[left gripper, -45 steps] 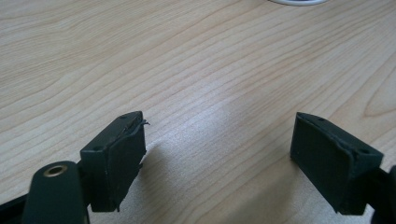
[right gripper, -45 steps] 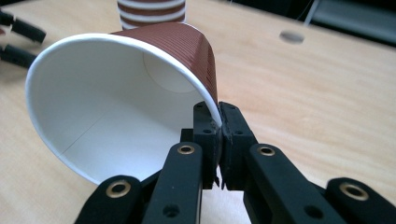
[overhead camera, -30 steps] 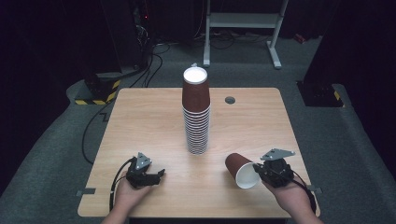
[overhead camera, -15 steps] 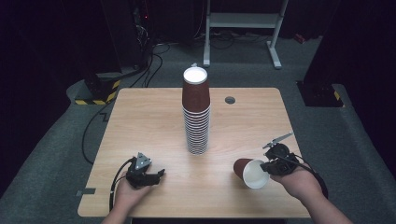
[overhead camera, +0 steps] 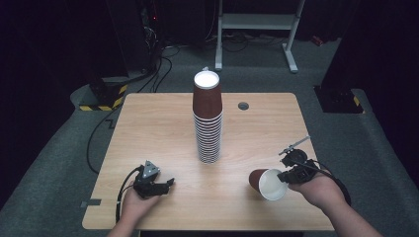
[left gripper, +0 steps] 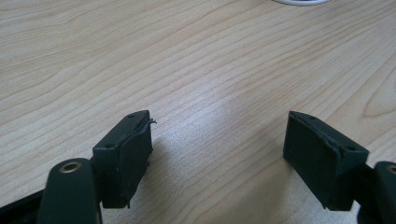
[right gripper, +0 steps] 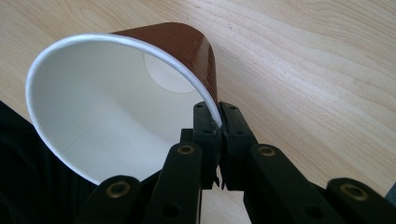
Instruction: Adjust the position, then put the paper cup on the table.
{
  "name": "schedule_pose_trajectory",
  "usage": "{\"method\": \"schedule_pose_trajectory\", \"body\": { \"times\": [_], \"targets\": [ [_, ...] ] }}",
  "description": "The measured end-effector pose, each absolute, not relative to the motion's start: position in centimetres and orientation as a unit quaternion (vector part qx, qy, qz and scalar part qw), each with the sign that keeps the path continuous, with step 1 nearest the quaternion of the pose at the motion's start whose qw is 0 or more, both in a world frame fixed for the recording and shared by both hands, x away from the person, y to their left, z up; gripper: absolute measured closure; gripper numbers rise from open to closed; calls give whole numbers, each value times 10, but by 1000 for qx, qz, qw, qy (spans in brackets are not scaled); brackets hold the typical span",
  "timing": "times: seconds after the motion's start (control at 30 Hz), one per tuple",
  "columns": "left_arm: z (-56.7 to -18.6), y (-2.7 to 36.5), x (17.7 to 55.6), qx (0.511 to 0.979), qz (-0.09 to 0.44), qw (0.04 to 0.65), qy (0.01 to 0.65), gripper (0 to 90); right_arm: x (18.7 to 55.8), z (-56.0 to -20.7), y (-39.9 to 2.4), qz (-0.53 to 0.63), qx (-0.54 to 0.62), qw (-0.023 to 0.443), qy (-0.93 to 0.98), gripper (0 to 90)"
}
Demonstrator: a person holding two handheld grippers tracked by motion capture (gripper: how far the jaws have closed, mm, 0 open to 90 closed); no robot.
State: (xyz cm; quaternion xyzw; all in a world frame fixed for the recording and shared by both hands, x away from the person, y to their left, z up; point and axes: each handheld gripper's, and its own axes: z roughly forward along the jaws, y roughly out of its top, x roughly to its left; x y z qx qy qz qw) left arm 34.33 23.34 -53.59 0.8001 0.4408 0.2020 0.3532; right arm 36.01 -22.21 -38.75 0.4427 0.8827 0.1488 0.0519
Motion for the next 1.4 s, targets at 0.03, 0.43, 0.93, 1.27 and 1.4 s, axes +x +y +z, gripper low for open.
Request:
{"method": "schedule_pose_trajectory", "body": {
  "times": [0.03, 0.43, 0.93, 1.27, 1.4],
  "targets": [
    [-536, 233, 343, 801, 202, 353, 440, 240, 360, -388, -222, 146, 443, 53, 883, 860],
    [-536, 233, 343, 801, 199, 355, 439, 240, 369, -387, -219, 132, 449, 27, 884, 859],
    [-536, 233, 342, 802, 198, 355, 438, 239, 381, -391, -205, 108, 436, 19, 893, 859],
    [-536, 233, 342, 803, 199, 354, 437, 237, 382, -393, -203, 98, 435, 9, 895, 859],
    [-536, 233, 342, 803, 199, 354, 436, 238, 382, -394, -202, 94, 434, 11, 896, 859]
  ]
}}
